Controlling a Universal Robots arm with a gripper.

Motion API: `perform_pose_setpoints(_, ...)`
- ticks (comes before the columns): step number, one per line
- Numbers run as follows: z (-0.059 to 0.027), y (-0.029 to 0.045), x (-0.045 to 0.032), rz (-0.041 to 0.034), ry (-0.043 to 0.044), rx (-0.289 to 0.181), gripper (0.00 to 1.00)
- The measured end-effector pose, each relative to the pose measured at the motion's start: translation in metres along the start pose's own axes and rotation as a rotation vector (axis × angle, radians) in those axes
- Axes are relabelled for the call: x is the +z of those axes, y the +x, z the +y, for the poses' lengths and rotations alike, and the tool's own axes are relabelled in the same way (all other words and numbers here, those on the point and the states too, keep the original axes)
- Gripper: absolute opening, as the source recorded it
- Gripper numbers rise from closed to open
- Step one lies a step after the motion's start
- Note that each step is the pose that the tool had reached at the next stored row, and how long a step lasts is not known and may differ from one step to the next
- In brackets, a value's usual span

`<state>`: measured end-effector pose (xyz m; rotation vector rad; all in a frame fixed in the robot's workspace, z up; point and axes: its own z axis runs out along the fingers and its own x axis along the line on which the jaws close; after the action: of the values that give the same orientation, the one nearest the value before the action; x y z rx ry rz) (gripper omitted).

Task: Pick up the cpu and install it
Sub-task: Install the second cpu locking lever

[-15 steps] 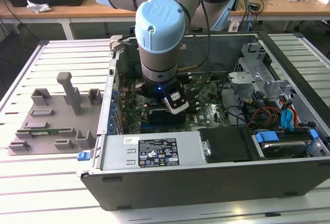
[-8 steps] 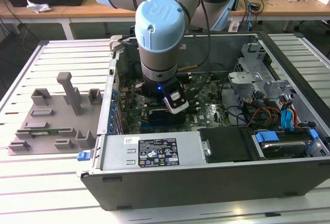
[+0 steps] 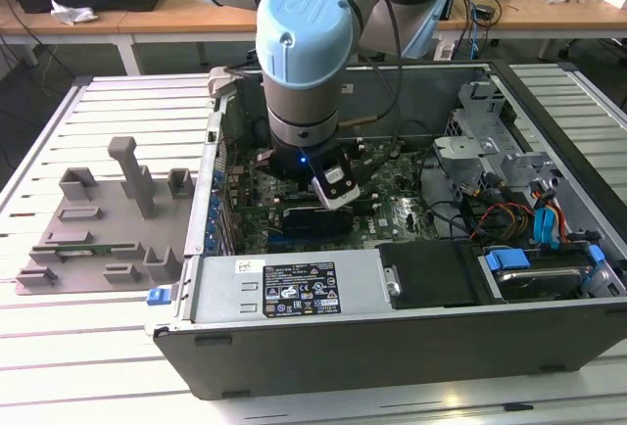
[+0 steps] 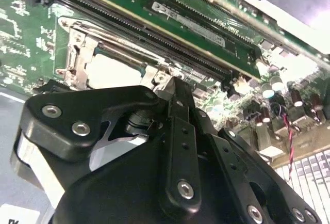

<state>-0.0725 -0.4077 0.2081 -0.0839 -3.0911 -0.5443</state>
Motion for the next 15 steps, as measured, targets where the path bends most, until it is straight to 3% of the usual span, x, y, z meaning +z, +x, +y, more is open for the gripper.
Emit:
perform_pose_setpoints(1,0.0007,-0.0006,-0.0018,-0.0009,0.0047,0.002,0.11)
perform_pose_setpoints(2,0.002,-0.0018,-0.0051,-0.0032,0.0149,0.006,0.11)
perform_pose_setpoints(4,0.0041,-0.0051,-0.0106,-0.0102,0.0496,0.021,0.11)
perform_pose_setpoints(6,0.0048,-0.0073,-0.0117,-0.0156,0.0785,0.031,0.11)
perform_pose_setpoints(8,0.0061,-0.0093,-0.0112,-0.0191,0.0937,0.038,0.11)
perform_pose_setpoints(15,0.0249,-0.0123,-0.0045,-0.0223,0.1061,0.046,0.11)
